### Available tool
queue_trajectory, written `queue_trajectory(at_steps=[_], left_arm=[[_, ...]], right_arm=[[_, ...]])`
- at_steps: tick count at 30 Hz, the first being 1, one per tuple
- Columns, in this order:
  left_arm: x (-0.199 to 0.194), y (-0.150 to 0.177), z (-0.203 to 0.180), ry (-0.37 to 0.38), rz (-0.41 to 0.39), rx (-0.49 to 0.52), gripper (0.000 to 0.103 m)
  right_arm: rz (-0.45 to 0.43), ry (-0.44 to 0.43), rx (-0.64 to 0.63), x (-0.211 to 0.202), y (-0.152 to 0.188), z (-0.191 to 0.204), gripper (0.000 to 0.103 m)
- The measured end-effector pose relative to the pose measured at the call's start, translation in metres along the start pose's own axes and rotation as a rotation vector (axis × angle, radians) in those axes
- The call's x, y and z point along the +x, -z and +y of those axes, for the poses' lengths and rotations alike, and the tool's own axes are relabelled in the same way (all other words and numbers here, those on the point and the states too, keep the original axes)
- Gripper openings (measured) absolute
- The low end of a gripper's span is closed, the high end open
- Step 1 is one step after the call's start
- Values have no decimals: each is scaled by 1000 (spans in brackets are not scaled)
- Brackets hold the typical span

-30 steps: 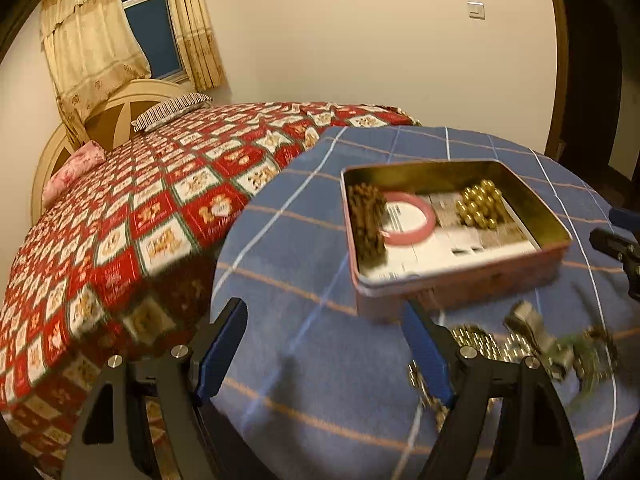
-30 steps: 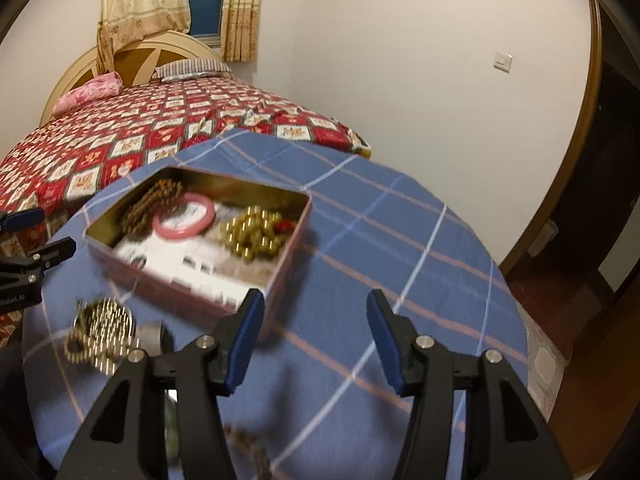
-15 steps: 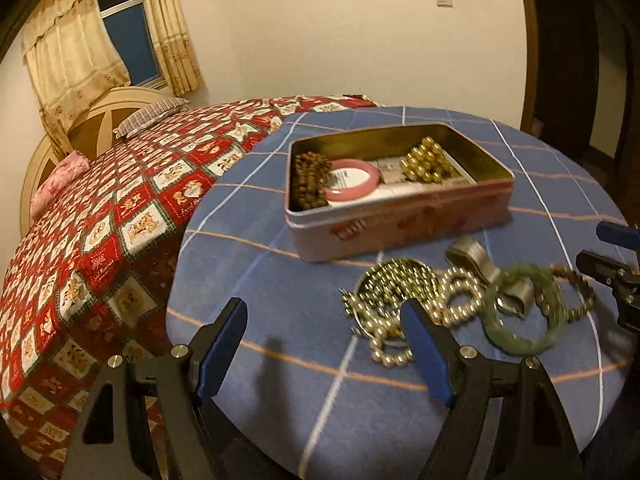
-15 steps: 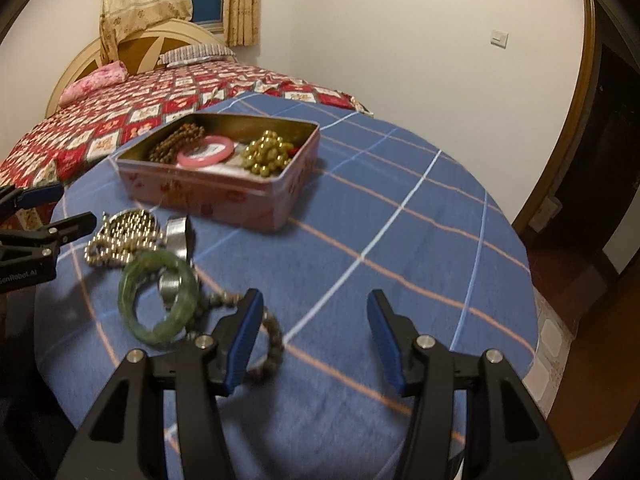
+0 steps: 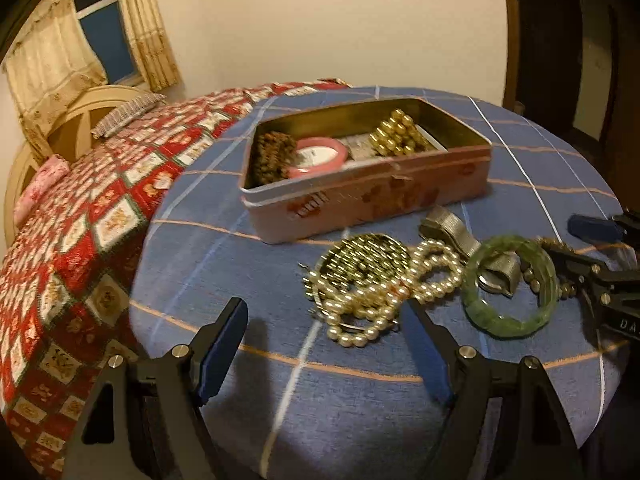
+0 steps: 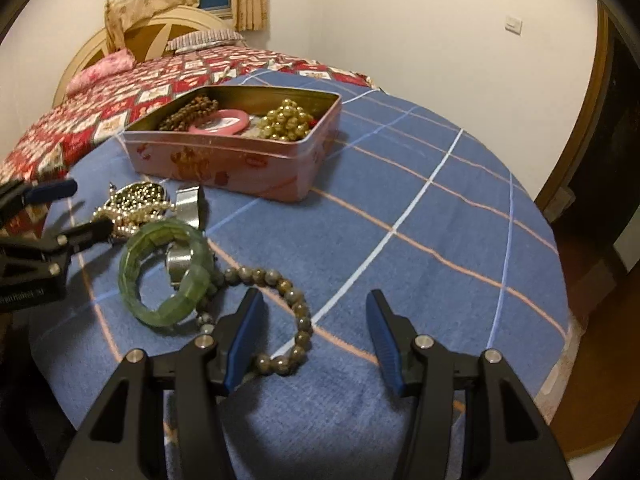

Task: Organize jewelry
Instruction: 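Move the left tool to the pearl necklace while the right tool reaches the dark bead bracelet, then close the left tool on the pearl necklace while the right tool grips the dark bead bracelet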

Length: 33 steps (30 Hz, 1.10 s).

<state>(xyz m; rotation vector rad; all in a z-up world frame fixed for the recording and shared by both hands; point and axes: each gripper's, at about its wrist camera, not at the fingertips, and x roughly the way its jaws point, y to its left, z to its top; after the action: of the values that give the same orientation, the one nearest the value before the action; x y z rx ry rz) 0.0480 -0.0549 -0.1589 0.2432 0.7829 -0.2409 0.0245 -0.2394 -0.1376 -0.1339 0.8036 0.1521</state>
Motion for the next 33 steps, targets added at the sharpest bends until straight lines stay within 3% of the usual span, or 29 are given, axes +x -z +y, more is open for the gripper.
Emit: queue_trajectory(at_steps=[3, 4, 6, 7, 8, 10, 18, 20, 23, 30, 32, 33], left_arm=[[0, -1, -3, 35, -3, 12, 54], [0, -1, -5, 49, -5, 23, 40], [-2, -1, -11, 65, -3, 50, 23], [-3, -1, -14, 64, -2, 60, 19], [-3, -1, -14, 71, 1, 63, 18], [-5, 0, -12, 88, 0, 51, 15], [-26, -9, 10, 99, -47, -12, 13], [-35, -14, 14, 97, -69, -20, 0], [-49, -22, 20, 94, -105, -33, 0], [-44, -21, 21, 115, -89, -15, 0], [-41, -21, 17, 110, -85, -7, 2], [-39, -21, 16, 112, -77, -9, 19]], right_arm=[[-7, -8, -2, -1, 2, 1, 53], [-7, -16, -4, -2, 2, 1, 49], [-7, -41, -9, -3, 3, 3, 40], [-7, -46, -15, -3, 2, 5, 29], [-7, -51, -25, -3, 2, 8, 17], [-8, -56, -33, -3, 3, 10, 13], [-48, -53, -13, -13, 0, 4, 11], [-65, -48, -11, -18, -3, 3, 11], [-86, -40, -7, -25, -7, 0, 11], [-102, -30, 1, -30, -12, -4, 11], [-99, -29, 1, -29, -11, -3, 11], [-98, -29, 1, -29, -11, -3, 11]])
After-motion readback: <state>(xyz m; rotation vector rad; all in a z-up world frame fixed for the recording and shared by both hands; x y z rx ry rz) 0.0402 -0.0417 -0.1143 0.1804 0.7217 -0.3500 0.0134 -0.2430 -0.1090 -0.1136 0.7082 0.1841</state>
